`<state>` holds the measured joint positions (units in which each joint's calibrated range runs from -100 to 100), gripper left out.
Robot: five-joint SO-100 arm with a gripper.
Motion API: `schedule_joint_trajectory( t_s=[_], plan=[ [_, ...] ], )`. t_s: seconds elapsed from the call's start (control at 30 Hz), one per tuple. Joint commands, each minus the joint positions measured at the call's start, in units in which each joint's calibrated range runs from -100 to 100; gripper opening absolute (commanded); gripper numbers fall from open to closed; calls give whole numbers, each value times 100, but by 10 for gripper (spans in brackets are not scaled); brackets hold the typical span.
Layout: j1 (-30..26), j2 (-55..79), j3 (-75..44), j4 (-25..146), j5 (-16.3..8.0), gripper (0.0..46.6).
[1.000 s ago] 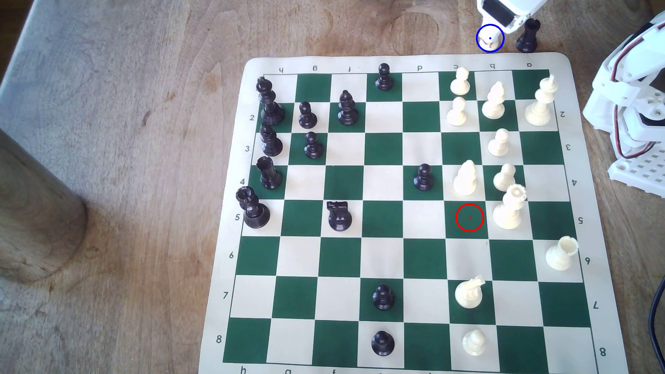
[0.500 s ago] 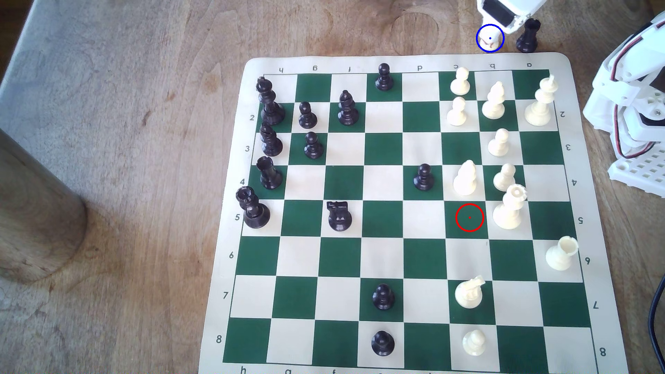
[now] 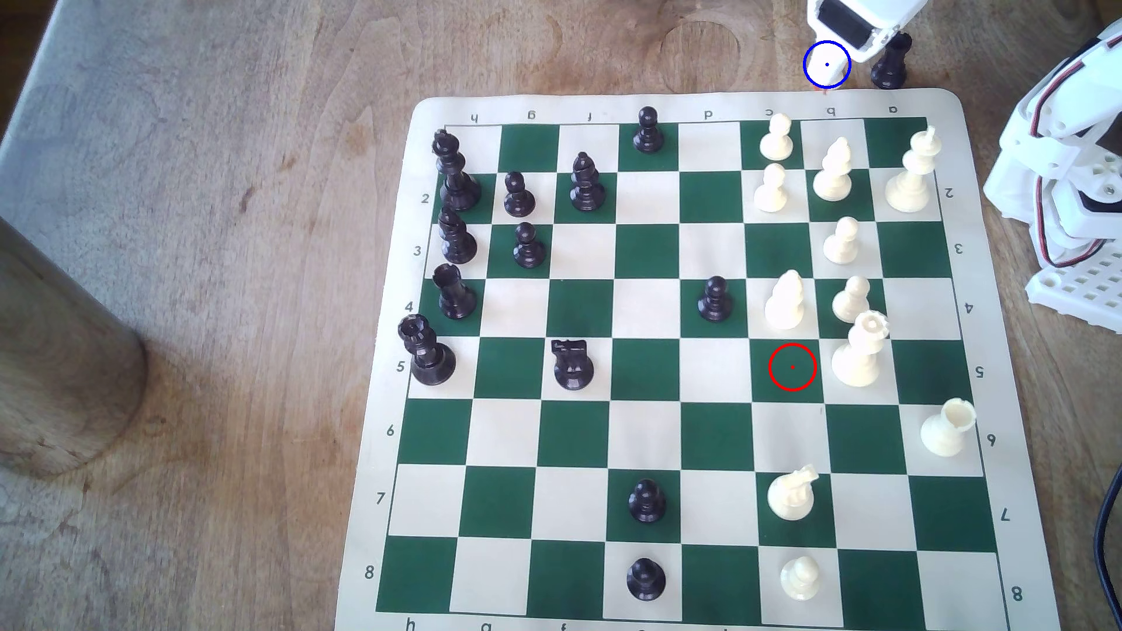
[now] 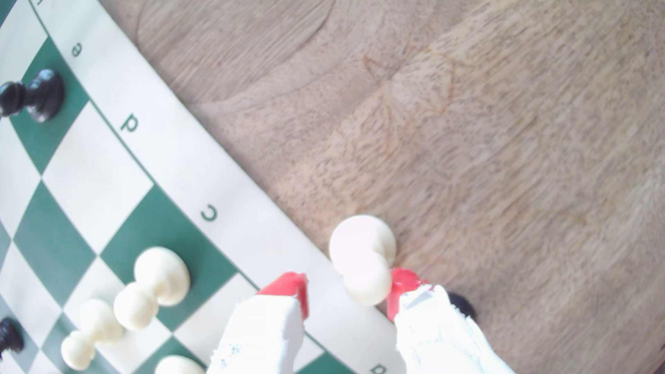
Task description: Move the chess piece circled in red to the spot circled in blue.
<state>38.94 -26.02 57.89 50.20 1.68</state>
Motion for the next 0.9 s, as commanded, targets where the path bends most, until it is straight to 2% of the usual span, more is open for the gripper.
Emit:
schedule_joint_trajectory(
  t_s=[0.0,0.2,0.47,0.63,0.67,0.77,0.8,0.87],
  plan=[
    [-26,-327,-158,132,39,125],
    [-18,-760,-222,361,39,143],
    [-331,-2636,-95,746,-49,175],
    [-1481,-3493,-68,836,-371,193],
    [-1950,-3842,-22,942,-420,189],
    [-2685,-4589,286,1164,-449,147],
    [-3170,-5098,576,1237,-488,117],
    [-3507,-5480,830,1245,-532,93]
  ],
)
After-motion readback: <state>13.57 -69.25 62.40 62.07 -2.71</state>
